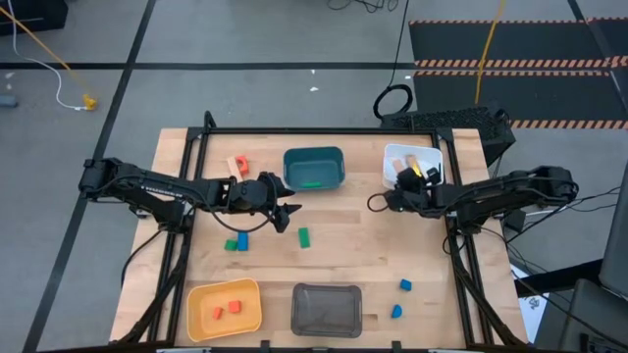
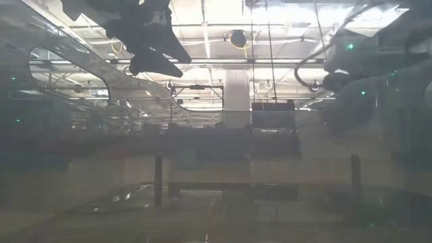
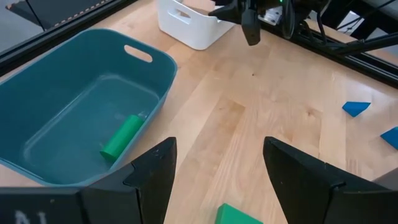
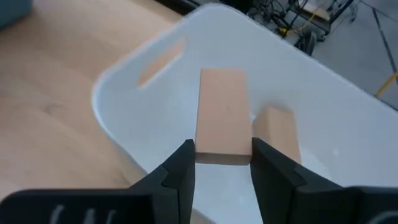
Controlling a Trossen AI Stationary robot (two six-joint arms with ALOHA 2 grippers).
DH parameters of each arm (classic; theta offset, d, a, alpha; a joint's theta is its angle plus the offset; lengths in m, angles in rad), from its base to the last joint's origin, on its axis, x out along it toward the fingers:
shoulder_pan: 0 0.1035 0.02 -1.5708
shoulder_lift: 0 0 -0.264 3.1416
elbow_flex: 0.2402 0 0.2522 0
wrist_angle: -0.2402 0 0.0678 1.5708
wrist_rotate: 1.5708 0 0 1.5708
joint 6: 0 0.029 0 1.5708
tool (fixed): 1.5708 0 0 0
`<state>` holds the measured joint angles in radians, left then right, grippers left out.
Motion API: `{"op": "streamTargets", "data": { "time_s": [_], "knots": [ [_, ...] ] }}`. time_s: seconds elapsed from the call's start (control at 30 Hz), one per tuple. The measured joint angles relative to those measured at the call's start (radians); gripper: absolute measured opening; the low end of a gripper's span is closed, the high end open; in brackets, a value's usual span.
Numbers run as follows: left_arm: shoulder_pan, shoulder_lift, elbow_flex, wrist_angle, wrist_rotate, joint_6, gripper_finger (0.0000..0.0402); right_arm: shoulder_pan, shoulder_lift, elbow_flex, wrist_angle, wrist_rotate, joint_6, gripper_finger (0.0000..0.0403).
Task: Sort & place blocks by color
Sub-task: Put the right brown block into the white bin, then put the right green block into the blue bin
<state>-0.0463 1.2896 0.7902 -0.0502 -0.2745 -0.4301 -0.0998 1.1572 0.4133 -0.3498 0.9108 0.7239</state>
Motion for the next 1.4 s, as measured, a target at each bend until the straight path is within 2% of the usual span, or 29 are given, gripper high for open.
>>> {"op": "streamTargets", "data": {
  "time_s": [0.1,0.23,0.5,0.63,0.7,0.8,0.93,1.1,1.27,1.4],
  "knots": [
    [0.000,0.000,0.000,0.000,0.000,-0.003,0.0241,0.000,0.000,-0.011,0.009,0.002,0.052,0.0128],
    [0.000,0.000,0.000,-0.007,0.005,-0.018,0.0241,0.000,0.000,-0.011,0.021,0.002,0.094,0.0172],
    [0.000,0.000,0.000,-0.079,0.066,-0.051,0.0241,0.001,-0.049,-0.012,0.123,0.000,-0.059,0.0251],
    [-0.001,0.000,0.000,-0.087,0.074,-0.081,0.0241,0.004,-0.121,-0.012,0.214,-0.015,-0.086,0.0261],
    [-0.001,0.000,0.000,-0.095,0.081,-0.109,0.0241,0.008,-0.159,-0.011,0.283,-0.084,-0.088,0.0259],
    [-0.003,0.000,0.000,-0.113,0.145,-0.146,0.0241,0.021,-0.199,-0.011,0.386,-0.193,-0.103,0.0253],
    [-0.038,0.031,0.000,-0.140,0.167,-0.156,0.0241,0.063,-0.210,-0.011,0.534,-0.272,-0.166,0.0250],
    [-0.094,0.113,-0.002,-0.145,0.172,0.055,0.0241,0.121,-0.194,-0.011,0.675,-0.291,-0.255,0.0250],
    [-0.121,0.182,0.000,-0.131,0.188,0.392,0.0241,0.145,-0.190,-0.011,0.667,-0.289,-0.292,0.0250],
    [-0.118,0.207,0.000,-0.104,0.188,0.605,0.0241,0.156,-0.181,-0.012,0.644,-0.288,-0.292,0.0250]
  ]
}}
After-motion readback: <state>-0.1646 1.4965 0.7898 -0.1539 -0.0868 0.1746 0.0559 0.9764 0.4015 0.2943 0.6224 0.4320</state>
